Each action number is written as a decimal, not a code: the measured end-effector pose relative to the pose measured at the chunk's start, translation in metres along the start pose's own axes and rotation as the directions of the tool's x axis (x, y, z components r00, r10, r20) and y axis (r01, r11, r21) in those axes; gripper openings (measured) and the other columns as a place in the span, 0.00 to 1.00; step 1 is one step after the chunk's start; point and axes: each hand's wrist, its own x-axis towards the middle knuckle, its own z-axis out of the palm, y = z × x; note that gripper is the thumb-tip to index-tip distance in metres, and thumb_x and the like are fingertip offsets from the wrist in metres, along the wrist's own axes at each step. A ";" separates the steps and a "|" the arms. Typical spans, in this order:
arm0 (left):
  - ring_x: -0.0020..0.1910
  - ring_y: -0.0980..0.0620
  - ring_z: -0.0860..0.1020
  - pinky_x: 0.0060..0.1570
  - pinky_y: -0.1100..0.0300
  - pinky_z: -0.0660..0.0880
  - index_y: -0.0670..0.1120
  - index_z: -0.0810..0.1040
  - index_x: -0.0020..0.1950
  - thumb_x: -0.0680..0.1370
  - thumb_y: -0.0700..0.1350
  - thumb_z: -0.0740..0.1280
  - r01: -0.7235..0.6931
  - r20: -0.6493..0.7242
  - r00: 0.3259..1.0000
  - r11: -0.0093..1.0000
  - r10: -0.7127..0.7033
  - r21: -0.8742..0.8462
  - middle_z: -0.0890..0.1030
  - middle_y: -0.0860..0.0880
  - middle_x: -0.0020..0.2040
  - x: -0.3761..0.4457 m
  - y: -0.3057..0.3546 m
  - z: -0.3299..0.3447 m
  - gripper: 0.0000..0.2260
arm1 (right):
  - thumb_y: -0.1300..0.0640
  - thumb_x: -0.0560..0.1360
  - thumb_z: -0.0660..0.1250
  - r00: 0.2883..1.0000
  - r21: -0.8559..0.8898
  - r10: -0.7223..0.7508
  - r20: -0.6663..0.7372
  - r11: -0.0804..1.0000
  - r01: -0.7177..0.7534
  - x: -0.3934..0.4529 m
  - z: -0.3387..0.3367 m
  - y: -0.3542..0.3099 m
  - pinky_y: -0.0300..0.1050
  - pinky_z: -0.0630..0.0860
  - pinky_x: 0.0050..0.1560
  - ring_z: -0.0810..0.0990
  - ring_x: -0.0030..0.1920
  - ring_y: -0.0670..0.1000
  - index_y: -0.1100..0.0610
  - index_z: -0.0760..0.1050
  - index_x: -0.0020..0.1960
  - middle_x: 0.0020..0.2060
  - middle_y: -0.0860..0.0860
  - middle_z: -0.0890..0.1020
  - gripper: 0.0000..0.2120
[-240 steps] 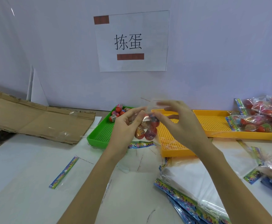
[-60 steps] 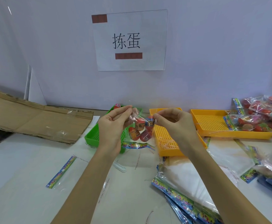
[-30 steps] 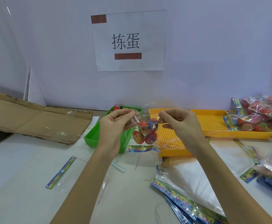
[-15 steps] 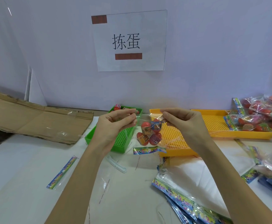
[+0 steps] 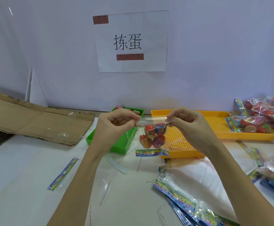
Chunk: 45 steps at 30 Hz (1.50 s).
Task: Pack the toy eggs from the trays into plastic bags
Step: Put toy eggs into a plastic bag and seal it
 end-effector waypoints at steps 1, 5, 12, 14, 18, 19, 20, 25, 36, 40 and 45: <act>0.46 0.47 0.86 0.52 0.62 0.81 0.49 0.89 0.49 0.75 0.40 0.75 -0.021 -0.001 1.000 1.000 0.021 0.015 0.87 0.46 0.48 0.000 0.000 0.000 0.07 | 0.55 0.74 0.74 1.000 -0.012 -0.006 0.006 1.000 0.007 0.000 0.000 0.000 0.44 0.80 0.52 0.84 0.48 0.54 0.54 0.86 0.47 0.44 0.57 0.86 0.05; 0.47 0.50 0.86 0.50 0.66 0.79 0.46 0.89 0.49 0.76 0.32 0.73 -0.083 0.006 0.997 0.993 0.083 0.079 0.87 0.46 0.49 0.001 0.001 -0.002 0.10 | 0.65 0.80 0.68 0.999 -0.103 -0.048 0.009 0.993 0.048 0.000 -0.001 -0.003 0.38 0.79 0.50 0.85 0.47 0.49 0.53 0.87 0.47 0.43 0.53 0.87 0.11; 0.46 0.45 0.85 0.51 0.61 0.80 0.37 0.87 0.52 0.79 0.34 0.69 -0.080 0.005 0.997 0.992 0.079 0.102 0.86 0.44 0.49 0.000 0.005 -0.005 0.07 | 0.69 0.81 0.64 0.997 -0.107 -0.069 -0.023 0.992 0.066 -0.002 0.003 -0.011 0.41 0.82 0.52 0.87 0.49 0.56 0.55 0.88 0.46 0.44 0.56 0.88 0.17; 0.45 0.47 0.85 0.49 0.62 0.80 0.37 0.88 0.50 0.79 0.36 0.73 -0.060 -0.043 0.997 0.993 0.065 0.097 0.87 0.44 0.47 0.000 0.006 -0.002 0.04 | 0.62 0.81 0.69 0.996 -0.151 -0.080 -0.043 0.986 0.073 -0.002 0.006 -0.013 0.41 0.82 0.51 0.87 0.48 0.54 0.55 0.88 0.47 0.43 0.55 0.88 0.09; 0.44 0.50 0.86 0.48 0.66 0.80 0.41 0.89 0.49 0.73 0.36 0.79 0.015 -0.119 0.993 0.998 -0.008 0.062 0.88 0.46 0.46 0.001 0.005 0.006 0.06 | 0.52 0.73 0.76 0.996 -0.194 -0.070 -0.052 0.979 0.058 -0.003 0.006 -0.013 0.39 0.82 0.50 0.87 0.47 0.50 0.54 0.87 0.49 0.43 0.51 0.88 0.08; 0.44 0.50 0.87 0.48 0.66 0.80 0.42 0.89 0.49 0.73 0.36 0.79 0.026 -0.121 0.992 0.998 -0.020 0.049 0.88 0.46 0.46 0.001 0.004 0.006 0.06 | 0.52 0.73 0.76 0.997 -0.192 -0.069 -0.047 0.980 0.059 -0.003 0.006 -0.013 0.39 0.82 0.51 0.87 0.48 0.50 0.53 0.86 0.50 0.44 0.50 0.88 0.07; 0.44 0.49 0.87 0.48 0.66 0.81 0.42 0.89 0.50 0.73 0.36 0.79 0.037 -0.122 0.992 0.999 -0.032 0.040 0.88 0.46 0.46 0.001 0.004 0.005 0.07 | 0.54 0.74 0.76 0.997 -0.195 -0.071 -0.037 0.979 0.063 -0.003 0.006 -0.013 0.39 0.82 0.51 0.87 0.48 0.50 0.52 0.86 0.50 0.44 0.50 0.88 0.06; 0.43 0.48 0.87 0.50 0.64 0.81 0.41 0.88 0.51 0.73 0.35 0.79 0.075 -0.107 0.992 0.997 -0.072 0.022 0.88 0.44 0.45 0.001 0.003 0.000 0.08 | 0.58 0.75 0.76 0.998 -0.221 -0.058 0.007 0.974 0.058 -0.002 0.006 -0.011 0.42 0.82 0.52 0.87 0.49 0.51 0.54 0.84 0.54 0.46 0.50 0.88 0.08; 0.63 0.57 0.79 0.61 0.64 0.75 0.54 0.84 0.60 0.78 0.58 0.74 -0.021 0.160 0.986 0.898 -0.055 0.439 0.83 0.57 0.59 -0.001 0.002 0.019 0.14 | 0.61 0.76 0.76 0.989 -0.180 -0.024 0.148 0.982 0.051 -0.001 0.017 -0.013 0.41 0.81 0.50 0.87 0.49 0.53 0.54 0.80 0.59 0.44 0.53 0.87 0.13; 0.51 0.56 0.85 0.53 0.66 0.79 0.46 0.87 0.54 0.78 0.47 0.75 0.067 0.136 0.985 0.964 -0.105 0.258 0.88 0.53 0.48 -0.003 0.003 0.032 0.07 | 0.58 0.76 0.76 0.988 -0.177 -0.062 0.143 0.980 0.087 -0.001 0.020 -0.014 0.39 0.81 0.50 0.87 0.50 0.52 0.52 0.81 0.58 0.46 0.52 0.87 0.12; 0.45 0.50 0.86 0.46 0.59 0.82 0.45 0.87 0.51 0.77 0.48 0.75 0.227 -0.187 0.954 0.972 -0.236 -0.066 0.88 0.46 0.46 0.000 0.002 0.035 0.07 | 0.44 0.78 0.70 1.000 -0.166 0.024 0.001 0.986 -0.023 0.000 0.017 -0.016 0.38 0.81 0.50 0.86 0.54 0.48 0.49 0.81 0.62 0.51 0.47 0.87 0.16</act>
